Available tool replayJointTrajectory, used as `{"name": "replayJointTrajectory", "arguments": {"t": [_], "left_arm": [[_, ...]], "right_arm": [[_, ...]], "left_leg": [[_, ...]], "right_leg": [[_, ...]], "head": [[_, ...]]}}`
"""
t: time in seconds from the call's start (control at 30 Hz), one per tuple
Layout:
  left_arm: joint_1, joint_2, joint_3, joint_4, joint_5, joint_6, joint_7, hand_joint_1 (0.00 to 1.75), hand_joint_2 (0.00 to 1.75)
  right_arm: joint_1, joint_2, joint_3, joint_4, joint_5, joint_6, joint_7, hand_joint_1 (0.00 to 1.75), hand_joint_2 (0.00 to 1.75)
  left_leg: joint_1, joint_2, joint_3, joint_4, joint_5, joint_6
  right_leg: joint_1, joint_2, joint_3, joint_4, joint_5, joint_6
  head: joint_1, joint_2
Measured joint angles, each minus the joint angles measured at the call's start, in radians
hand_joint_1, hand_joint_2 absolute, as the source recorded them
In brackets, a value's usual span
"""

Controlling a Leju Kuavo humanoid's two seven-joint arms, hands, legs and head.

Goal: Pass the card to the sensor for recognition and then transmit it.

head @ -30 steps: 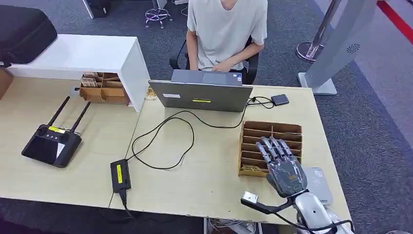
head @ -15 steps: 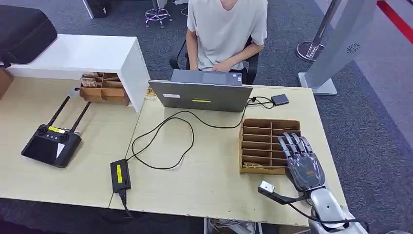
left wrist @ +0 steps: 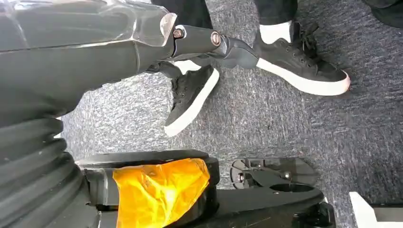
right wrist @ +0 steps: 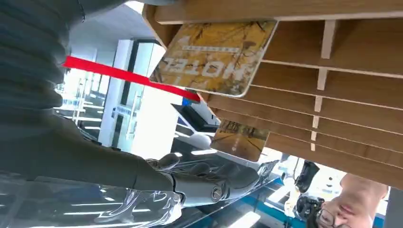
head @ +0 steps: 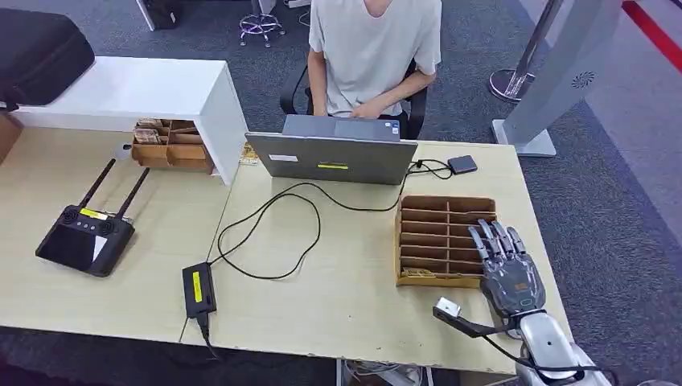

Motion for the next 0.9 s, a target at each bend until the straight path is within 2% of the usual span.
{"name": "replayJointTrajectory", "arguments": {"t": [0.2, 0.23, 0.27, 0.9], "left_arm": [[0.000, 0.000, 0.000, 0.000, 0.003, 0.000, 0.000, 0.00, 1.75], [0.000, 0.000, 0.000, 0.000, 0.003, 0.000, 0.000, 0.00, 1.75], [0.000, 0.000, 0.000, 0.000, 0.004, 0.000, 0.000, 0.00, 1.75], [0.000, 0.000, 0.000, 0.000, 0.015, 0.000, -0.005, 0.00, 1.75]], "right_arm": [[0.008, 0.000, -0.009, -0.006, 0.000, 0.000, 0.000, 0.00, 1.75], [0.008, 0.000, -0.009, -0.006, 0.000, 0.000, 0.000, 1.55, 1.75], [0.009, 0.000, -0.010, -0.006, 0.000, 0.000, 0.000, 1.75, 1.75], [0.026, 0.000, -0.035, -0.031, 0.002, -0.005, -0.014, 1.75, 1.75]], "left_leg": [[0.000, 0.000, 0.000, 0.000, 0.000, 0.000], [0.000, 0.000, 0.000, 0.000, 0.000, 0.000], [0.000, 0.000, 0.000, 0.000, 0.000, 0.000], [0.000, 0.000, 0.000, 0.000, 0.000, 0.000]], "right_leg": [[0.000, 0.000, 0.000, 0.000, 0.000, 0.000], [0.000, 0.000, 0.000, 0.000, 0.000, 0.000], [0.000, 0.000, 0.000, 0.000, 0.000, 0.000], [0.000, 0.000, 0.000, 0.000, 0.000, 0.000]], "head": [[0.000, 0.000], [0.000, 0.000], [0.000, 0.000], [0.000, 0.000]]}}
